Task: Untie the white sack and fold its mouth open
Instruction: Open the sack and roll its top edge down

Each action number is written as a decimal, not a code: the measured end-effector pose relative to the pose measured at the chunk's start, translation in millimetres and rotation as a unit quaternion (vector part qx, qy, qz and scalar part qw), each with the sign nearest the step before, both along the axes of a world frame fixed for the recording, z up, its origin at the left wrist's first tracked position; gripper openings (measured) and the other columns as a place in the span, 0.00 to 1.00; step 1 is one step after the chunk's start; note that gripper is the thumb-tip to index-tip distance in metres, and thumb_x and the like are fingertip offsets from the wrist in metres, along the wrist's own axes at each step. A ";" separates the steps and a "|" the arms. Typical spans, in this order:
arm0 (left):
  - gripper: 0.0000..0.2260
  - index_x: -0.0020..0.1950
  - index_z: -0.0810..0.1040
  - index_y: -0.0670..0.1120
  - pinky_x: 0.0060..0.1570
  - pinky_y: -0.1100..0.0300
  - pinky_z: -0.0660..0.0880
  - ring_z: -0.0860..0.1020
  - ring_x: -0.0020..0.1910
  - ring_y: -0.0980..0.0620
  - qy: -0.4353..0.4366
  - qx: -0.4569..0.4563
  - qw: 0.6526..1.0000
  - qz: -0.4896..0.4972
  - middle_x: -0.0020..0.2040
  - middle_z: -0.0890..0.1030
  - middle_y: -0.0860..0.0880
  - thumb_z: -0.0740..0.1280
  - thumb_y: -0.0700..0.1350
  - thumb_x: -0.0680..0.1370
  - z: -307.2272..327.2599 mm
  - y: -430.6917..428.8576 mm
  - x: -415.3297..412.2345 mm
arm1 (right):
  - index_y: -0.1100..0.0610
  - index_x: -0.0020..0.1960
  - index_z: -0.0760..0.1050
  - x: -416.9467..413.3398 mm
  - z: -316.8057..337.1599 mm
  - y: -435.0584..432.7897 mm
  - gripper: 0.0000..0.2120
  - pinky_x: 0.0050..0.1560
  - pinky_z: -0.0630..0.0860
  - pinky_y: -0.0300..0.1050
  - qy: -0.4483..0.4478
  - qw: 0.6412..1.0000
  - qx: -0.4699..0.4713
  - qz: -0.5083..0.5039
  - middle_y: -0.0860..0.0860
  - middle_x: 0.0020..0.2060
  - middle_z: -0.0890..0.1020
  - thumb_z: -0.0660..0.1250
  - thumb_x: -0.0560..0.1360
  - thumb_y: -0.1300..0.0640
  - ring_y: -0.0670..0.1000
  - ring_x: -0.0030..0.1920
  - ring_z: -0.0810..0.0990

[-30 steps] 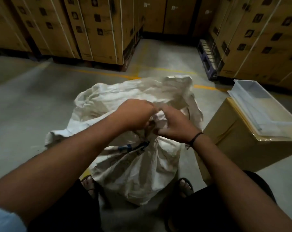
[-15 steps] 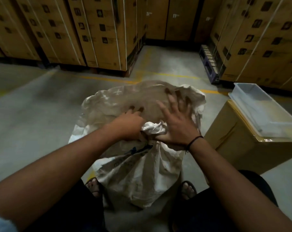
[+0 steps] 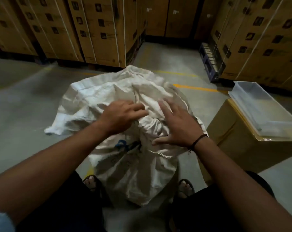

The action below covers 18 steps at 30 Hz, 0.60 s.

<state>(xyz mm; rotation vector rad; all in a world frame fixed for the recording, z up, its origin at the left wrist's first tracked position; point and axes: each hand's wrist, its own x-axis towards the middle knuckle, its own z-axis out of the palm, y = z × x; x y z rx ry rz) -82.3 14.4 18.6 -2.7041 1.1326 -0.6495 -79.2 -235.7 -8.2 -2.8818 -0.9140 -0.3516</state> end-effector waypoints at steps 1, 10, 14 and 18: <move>0.16 0.61 0.81 0.48 0.32 0.52 0.73 0.79 0.40 0.42 -0.038 -0.011 0.999 -0.017 0.55 0.83 0.45 0.57 0.39 0.81 10.3 3.1 -0.6 | 0.56 0.81 0.49 -3.6 5.3 4.7 0.65 0.78 0.57 0.55 -0.001 0.997 0.040 0.066 0.56 0.79 0.56 0.68 0.57 0.20 0.56 0.79 0.56; 0.16 0.62 0.79 0.51 0.47 0.50 0.69 0.80 0.50 0.42 -0.015 -0.075 0.990 0.117 0.56 0.82 0.47 0.64 0.44 0.75 24.7 35.9 -24.9 | 0.55 0.55 0.76 30.0 -18.4 12.6 0.25 0.54 0.69 0.53 -0.091 0.995 -0.041 0.019 0.50 0.42 0.82 0.68 0.61 0.46 0.57 0.41 0.82; 0.39 0.66 0.72 0.56 0.65 0.45 0.66 0.69 0.65 0.45 0.303 0.013 0.911 0.279 0.66 0.74 0.50 0.58 0.81 0.66 39.0 32.9 -17.7 | 0.59 0.53 0.78 35.6 -35.5 18.7 0.19 0.46 0.72 0.54 -0.150 0.987 -0.045 0.041 0.54 0.42 0.82 0.65 0.70 0.45 0.59 0.34 0.79; 0.41 0.62 0.74 0.53 0.57 0.50 0.74 0.75 0.58 0.49 0.309 -0.101 0.917 0.230 0.59 0.78 0.52 0.63 0.81 0.62 35.8 -1.3 -11.2 | 0.57 0.51 0.79 26.5 -40.3 33.7 0.15 0.46 0.68 0.51 -0.187 0.982 0.002 0.034 0.52 0.41 0.83 0.66 0.73 0.47 0.58 0.35 0.80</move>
